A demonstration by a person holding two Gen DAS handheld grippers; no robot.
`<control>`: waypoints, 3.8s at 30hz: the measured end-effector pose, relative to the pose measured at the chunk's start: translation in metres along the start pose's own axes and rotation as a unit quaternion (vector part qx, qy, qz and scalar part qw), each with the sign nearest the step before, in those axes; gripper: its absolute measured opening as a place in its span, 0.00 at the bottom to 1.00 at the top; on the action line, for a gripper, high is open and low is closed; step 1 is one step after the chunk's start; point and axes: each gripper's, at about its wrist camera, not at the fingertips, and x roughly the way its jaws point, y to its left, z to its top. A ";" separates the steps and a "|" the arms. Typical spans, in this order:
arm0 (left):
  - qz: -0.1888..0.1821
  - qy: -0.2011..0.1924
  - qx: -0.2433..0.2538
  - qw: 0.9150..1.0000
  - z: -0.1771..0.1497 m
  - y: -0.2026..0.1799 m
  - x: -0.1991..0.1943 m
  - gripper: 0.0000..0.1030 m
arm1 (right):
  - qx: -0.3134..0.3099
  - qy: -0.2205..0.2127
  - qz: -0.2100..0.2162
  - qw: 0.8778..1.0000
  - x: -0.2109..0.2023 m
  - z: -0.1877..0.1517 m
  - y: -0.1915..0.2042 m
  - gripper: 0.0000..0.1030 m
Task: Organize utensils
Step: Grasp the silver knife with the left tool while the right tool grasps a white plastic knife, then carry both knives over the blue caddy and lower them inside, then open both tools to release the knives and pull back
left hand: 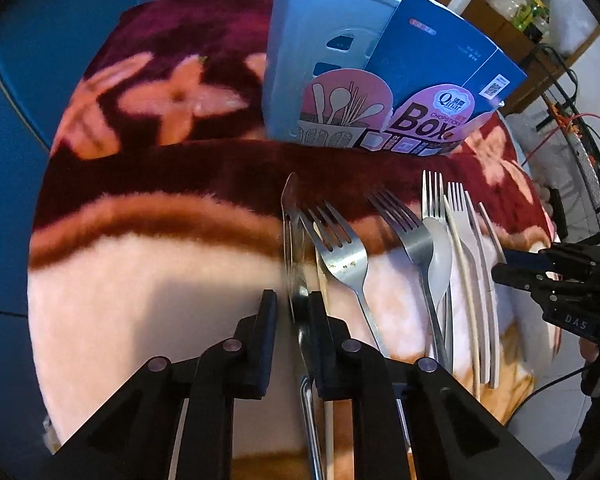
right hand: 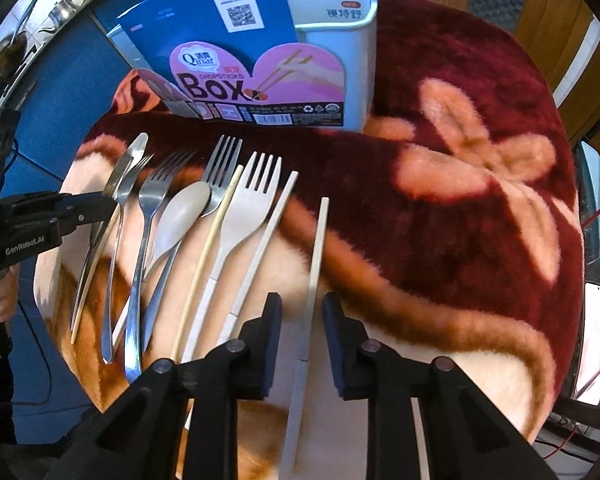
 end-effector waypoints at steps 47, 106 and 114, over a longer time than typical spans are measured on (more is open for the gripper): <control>-0.006 -0.489 0.000 0.872 0.078 -0.029 -0.164 0.04 | -0.005 -0.465 -0.028 0.885 -0.151 0.049 0.018 0.06; 0.045 -0.366 0.000 0.929 0.006 -0.006 -0.113 0.30 | -0.004 -0.418 -0.002 0.908 -0.126 0.020 0.036 0.40; 0.040 -0.318 -0.002 0.947 -0.020 -0.007 -0.115 0.30 | 0.003 -0.386 -0.010 0.923 -0.117 -0.009 0.047 0.40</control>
